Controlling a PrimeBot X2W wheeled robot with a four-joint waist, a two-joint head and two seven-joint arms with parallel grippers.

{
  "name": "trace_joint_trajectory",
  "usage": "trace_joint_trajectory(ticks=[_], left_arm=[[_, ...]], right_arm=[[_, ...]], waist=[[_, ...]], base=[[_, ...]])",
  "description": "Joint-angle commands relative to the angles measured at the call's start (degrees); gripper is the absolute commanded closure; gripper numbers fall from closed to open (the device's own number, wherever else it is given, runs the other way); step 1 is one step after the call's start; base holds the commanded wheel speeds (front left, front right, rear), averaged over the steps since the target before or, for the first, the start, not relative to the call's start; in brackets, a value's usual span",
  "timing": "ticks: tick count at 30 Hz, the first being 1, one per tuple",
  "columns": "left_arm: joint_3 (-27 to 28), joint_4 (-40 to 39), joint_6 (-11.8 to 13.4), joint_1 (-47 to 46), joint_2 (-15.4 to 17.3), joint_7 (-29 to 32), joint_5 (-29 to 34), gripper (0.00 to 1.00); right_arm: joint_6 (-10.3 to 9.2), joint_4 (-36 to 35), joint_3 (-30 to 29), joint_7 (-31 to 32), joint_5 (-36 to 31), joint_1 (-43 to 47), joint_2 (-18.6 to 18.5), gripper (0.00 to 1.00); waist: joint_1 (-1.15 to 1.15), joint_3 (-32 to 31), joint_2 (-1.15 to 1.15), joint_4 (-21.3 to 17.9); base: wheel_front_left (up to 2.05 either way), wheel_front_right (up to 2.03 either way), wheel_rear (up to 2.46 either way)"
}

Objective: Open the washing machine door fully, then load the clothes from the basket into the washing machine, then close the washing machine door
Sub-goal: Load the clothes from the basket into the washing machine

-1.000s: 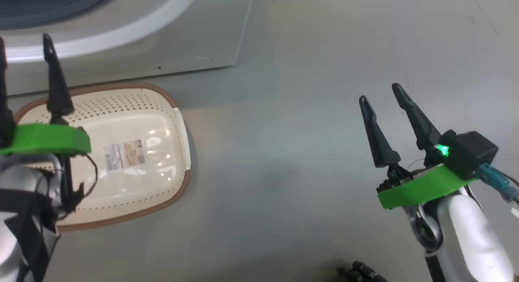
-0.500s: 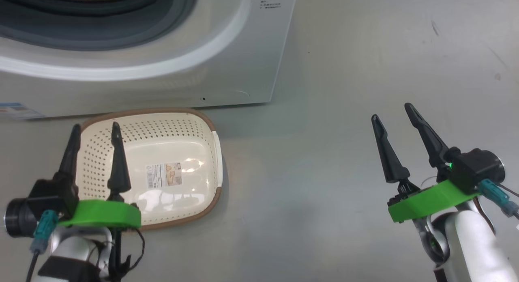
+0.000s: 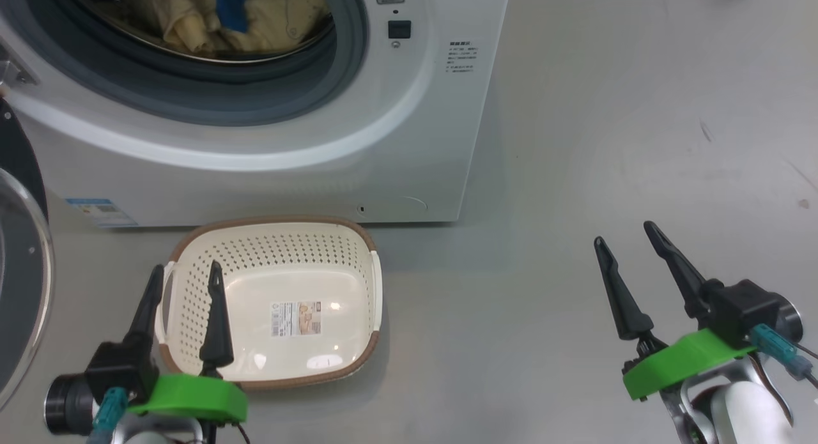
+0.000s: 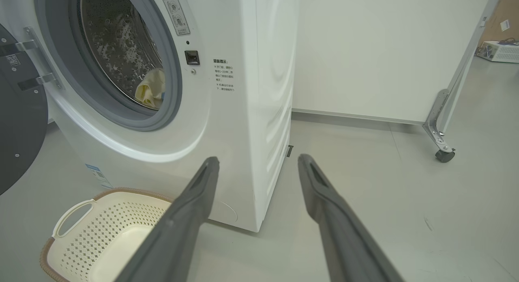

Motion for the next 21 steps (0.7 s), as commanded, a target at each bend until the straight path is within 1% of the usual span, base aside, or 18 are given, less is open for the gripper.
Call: trace_joint_trajectory(ticks=[1,12,21], left_arm=[[2.1,-1.3,6.1,-0.3,0.8,-0.4,0.8,0.0],[0.9,-0.5,5.3,4.2,-0.8,-0.4,2.2,0.0],[0.5,0.5,4.6,5.4,-1.6,-0.4,2.8,0.0]], right_arm=[[-0.16,-2.2,0.7,0.1,-0.4,-0.1,-0.5,0.0],[-0.16,-4.1,-0.3,2.6,0.1,4.9,-0.5,0.0],[-0.16,-6.1,-0.5,4.3,0.3,7.8,-0.5,0.0]], waist=[[0.01,-1.4,0.0,0.7],[0.01,-7.7,0.0,1.9],[0.01,-10.5,0.0,2.2]], base=[[0.0,0.0,0.0],[0.0,0.0,0.0],[0.0,0.0,0.0]])
